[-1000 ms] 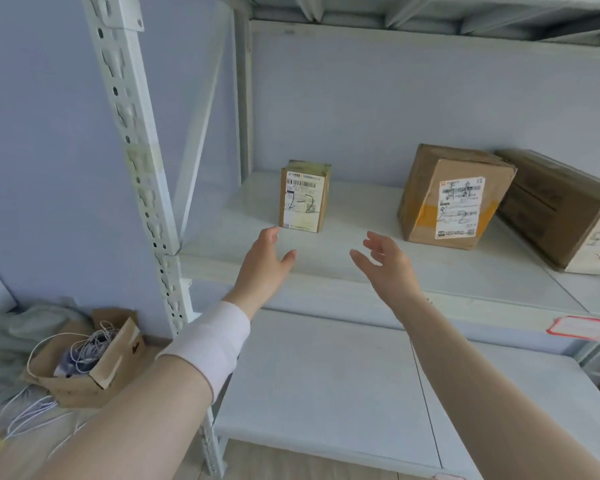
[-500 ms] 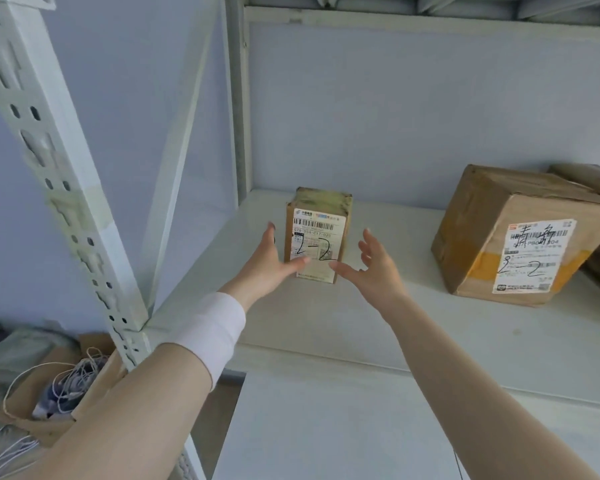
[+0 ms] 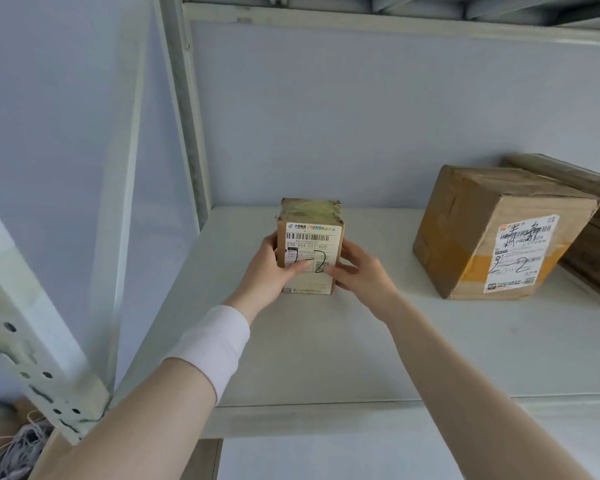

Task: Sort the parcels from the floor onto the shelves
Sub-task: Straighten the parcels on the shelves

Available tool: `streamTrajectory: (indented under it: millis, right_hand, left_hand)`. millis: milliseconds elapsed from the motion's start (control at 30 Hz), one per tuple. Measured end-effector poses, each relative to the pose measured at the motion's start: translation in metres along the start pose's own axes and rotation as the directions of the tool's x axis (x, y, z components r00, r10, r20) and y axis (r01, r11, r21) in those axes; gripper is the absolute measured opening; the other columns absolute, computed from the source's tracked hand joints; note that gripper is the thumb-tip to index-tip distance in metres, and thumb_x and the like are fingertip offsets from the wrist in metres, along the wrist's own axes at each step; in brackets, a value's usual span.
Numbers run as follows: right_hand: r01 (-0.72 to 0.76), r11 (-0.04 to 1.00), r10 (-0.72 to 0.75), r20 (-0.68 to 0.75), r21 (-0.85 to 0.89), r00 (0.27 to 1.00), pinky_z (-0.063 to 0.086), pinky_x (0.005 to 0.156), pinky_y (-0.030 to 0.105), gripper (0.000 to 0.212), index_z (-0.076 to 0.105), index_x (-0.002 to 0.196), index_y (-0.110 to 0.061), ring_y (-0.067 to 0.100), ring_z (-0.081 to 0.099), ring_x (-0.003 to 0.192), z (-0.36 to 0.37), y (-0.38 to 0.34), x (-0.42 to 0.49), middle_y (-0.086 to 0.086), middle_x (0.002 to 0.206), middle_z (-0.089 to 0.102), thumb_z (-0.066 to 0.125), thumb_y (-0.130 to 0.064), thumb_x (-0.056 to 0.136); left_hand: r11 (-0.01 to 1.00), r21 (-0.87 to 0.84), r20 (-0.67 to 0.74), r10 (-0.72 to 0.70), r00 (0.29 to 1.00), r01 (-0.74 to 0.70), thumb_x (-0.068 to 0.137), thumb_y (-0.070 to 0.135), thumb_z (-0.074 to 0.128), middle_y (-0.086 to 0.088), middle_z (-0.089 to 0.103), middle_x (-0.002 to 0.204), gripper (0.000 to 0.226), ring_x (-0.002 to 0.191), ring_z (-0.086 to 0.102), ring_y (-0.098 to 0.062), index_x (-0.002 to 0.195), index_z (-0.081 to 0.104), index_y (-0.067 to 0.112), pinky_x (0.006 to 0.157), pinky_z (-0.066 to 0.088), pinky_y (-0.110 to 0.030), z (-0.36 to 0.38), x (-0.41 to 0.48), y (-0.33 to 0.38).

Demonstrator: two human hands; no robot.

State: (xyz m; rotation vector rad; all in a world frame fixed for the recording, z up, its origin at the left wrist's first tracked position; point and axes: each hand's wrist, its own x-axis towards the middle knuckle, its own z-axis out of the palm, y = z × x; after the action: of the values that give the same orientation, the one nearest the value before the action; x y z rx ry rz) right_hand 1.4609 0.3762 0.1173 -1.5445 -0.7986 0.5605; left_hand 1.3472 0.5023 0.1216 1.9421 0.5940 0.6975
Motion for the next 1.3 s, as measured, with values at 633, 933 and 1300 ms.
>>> streamTrajectory:
  millis: [633,933,1300]
  right_hand:
    - [-0.022,0.999,0.019,0.064,0.048,0.998,0.053,0.066,0.012,0.061,0.037,0.143,-0.013,0.014,0.058,0.107,-0.009,0.007,0.03,-0.001,0.128,0.055,0.059,0.001,0.088]
    - [-0.01,1.0,0.009,0.065,0.021,0.998,0.055,0.081,0.018,0.061,0.036,0.143,-0.014,0.016,0.056,0.115,-0.01,0.011,0.036,0.0,0.131,0.054,0.059,-0.001,0.089]
    - [-0.064,0.979,0.052,-0.064,-0.194,0.997,0.044,0.104,0.04,0.077,0.035,0.144,-0.013,0.018,0.051,0.125,-0.004,0.017,0.027,0.001,0.14,0.049,0.074,-0.015,0.078]
  left_hand:
    - [0.999,0.024,-0.024,-0.026,0.999,0.027,0.082,0.019,0.07,0.0,0.054,0.133,0.064,0.105,0.05,-0.007,0.135,0.036,0.011,0.084,0.035,-0.017,0.006,0.023,-0.004]
    - [0.999,0.02,-0.025,-0.049,0.999,0.049,0.081,0.023,0.071,0.001,0.051,0.136,0.072,0.122,0.049,-0.014,0.14,0.03,0.011,0.09,0.036,-0.018,0.006,0.025,-0.008]
    - [0.988,0.109,-0.012,-0.104,0.994,0.105,0.079,0.027,0.073,-0.005,0.033,0.151,0.087,0.138,0.033,-0.021,0.148,0.021,0.011,0.112,0.031,-0.035,0.0,0.02,-0.028]
